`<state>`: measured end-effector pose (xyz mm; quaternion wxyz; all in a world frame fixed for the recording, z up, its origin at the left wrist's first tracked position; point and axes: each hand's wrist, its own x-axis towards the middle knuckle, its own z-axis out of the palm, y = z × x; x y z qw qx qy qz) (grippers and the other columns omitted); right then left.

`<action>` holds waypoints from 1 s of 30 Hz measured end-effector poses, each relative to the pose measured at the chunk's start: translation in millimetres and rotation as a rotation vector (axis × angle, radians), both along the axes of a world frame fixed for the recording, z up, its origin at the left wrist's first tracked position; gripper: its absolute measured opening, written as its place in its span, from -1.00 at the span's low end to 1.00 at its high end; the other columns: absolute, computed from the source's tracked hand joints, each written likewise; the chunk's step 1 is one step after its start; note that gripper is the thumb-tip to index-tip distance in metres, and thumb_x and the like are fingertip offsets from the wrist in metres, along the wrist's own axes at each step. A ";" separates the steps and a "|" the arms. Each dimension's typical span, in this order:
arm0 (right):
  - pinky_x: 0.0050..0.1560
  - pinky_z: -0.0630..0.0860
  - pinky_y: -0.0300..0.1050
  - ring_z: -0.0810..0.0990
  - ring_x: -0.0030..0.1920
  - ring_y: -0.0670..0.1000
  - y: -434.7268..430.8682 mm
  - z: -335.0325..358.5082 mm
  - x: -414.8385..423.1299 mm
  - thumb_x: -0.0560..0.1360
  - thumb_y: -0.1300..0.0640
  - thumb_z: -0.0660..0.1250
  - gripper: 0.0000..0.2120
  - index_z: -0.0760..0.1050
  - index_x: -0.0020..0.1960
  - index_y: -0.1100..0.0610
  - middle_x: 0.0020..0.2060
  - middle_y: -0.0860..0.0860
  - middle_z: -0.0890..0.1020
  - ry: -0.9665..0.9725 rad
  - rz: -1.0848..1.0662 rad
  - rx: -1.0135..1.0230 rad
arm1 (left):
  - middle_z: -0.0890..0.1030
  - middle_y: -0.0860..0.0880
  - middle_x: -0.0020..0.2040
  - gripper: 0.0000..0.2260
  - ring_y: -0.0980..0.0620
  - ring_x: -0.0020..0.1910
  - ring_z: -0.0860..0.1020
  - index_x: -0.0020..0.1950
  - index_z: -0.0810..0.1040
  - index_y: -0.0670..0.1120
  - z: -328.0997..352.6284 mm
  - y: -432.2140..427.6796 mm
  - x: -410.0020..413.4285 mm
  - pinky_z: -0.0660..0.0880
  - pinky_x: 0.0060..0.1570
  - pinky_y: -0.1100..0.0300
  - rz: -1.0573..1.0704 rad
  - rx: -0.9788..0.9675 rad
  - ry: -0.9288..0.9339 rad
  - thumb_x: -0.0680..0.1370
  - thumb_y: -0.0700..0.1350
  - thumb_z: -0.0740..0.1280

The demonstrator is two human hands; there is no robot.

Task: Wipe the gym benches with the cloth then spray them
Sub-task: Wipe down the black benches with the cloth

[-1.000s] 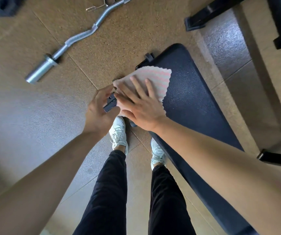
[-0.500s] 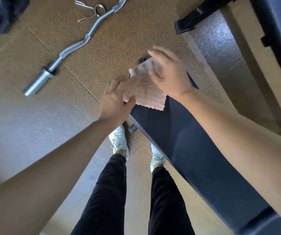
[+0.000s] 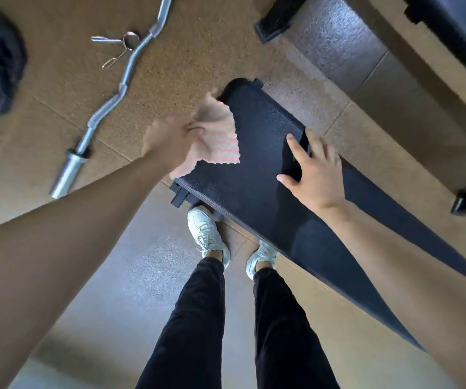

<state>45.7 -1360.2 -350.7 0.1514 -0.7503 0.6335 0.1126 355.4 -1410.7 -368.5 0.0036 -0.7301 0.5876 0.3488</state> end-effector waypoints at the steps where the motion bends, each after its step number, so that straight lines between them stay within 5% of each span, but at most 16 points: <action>1: 0.31 0.39 0.36 0.36 0.40 0.35 0.6 -1.4 1.0 0.40 -0.18 0.52 -0.19 0.31 0.55 0.00 0.53 0.19 0.31 -0.008 -0.011 -0.002 | 0.70 -0.08 0.00 -0.80 -0.19 -0.02 0.65 0.14 0.69 0.03 1.8 -2.6 6.5 0.55 -0.12 0.12 0.075 0.032 0.069 0.62 0.07 0.38; 4: 0.39 0.33 0.39 0.32 0.47 0.34 1.2 -4.7 0.4 0.41 -0.18 0.50 -0.19 0.28 0.57 -0.02 0.55 0.19 0.28 -0.025 -0.020 0.006 | 0.66 0.02 -0.18 -0.87 0.05 -0.25 0.58 0.09 0.69 -0.01 12.5 -11.9 20.8 0.48 -0.37 0.30 0.381 0.164 0.293 0.59 -0.01 0.43; 6: 0.41 0.30 0.41 0.30 0.49 0.34 2.4 -6.3 -0.9 0.43 -0.19 0.49 -0.19 0.26 0.58 -0.03 0.56 0.19 0.26 -0.031 -0.017 0.010 | 0.59 0.03 -0.25 -0.93 0.05 -0.22 0.53 0.00 0.67 -0.04 24.5 -19.0 24.9 0.45 -0.27 0.23 0.474 0.111 0.348 0.59 -0.07 0.43; 9: 0.43 0.25 0.43 0.25 0.51 0.34 2.8 -6.2 -0.4 0.44 -0.18 0.48 -0.18 0.22 0.59 -0.04 0.58 0.18 0.22 -0.048 -0.038 0.033 | 0.64 0.03 -0.17 -0.95 0.10 -0.18 0.56 0.02 0.67 0.06 50.5 -29.4 25.9 0.50 -0.13 0.24 0.491 -0.042 0.304 0.57 -0.05 0.43; 14: 0.44 0.20 0.45 0.20 0.53 0.35 4.8 -7.7 -0.9 0.47 -0.17 0.45 -0.19 0.18 0.61 -0.04 0.60 0.18 0.17 -0.049 -0.038 0.043 | 0.61 0.06 -0.12 -0.77 0.21 -0.24 0.51 0.19 0.68 -0.04 68.7 -26.0 19.6 0.39 -0.23 0.29 0.366 -0.201 0.199 0.60 -0.04 0.33; 17: 0.45 0.18 0.46 0.19 0.53 0.33 5.9 -9.8 -1.4 0.48 -0.17 0.44 -0.19 0.17 0.61 -0.05 0.60 0.17 0.15 -0.058 -0.039 0.047 | 0.60 0.00 0.09 -0.68 0.03 0.03 0.59 0.42 0.54 -0.05 55.8 -6.9 -3.0 0.45 -0.09 0.23 0.272 0.006 0.205 0.67 -0.07 0.28; 21: 0.46 0.16 0.46 0.16 0.55 0.32 7.3 -12.4 -2.6 0.49 -0.19 0.42 -0.19 0.13 0.62 -0.05 0.61 0.16 0.12 -0.055 -0.033 0.054 | 0.43 -0.08 0.45 -0.45 -0.06 0.38 0.43 0.57 0.34 -0.05 36.4 22.3 -29.9 0.38 0.34 0.07 0.141 0.166 0.217 0.62 -0.01 0.40; 26: 0.43 0.15 0.51 0.12 0.56 0.32 8.6 -5.6 -0.9 0.50 -0.20 0.40 -0.21 0.12 0.61 -0.08 0.62 0.11 0.09 -0.049 -0.068 0.085 | 0.35 -0.04 0.51 -0.27 -0.15 0.46 0.38 0.62 0.23 0.01 30.0 26.0 -33.7 0.33 0.45 -0.17 0.093 0.161 0.129 0.53 0.15 0.44; 30: 0.34 0.28 0.44 0.22 0.50 0.36 24.2 5.0 -0.4 0.46 -0.24 0.44 -0.20 0.19 0.58 -0.08 0.59 0.11 0.18 -0.010 -0.204 0.079 | 0.30 -0.03 0.56 -0.20 -0.12 0.52 0.32 0.66 0.15 0.00 27.0 16.3 -41.5 0.30 0.48 -0.12 0.059 0.169 0.123 0.53 0.18 0.44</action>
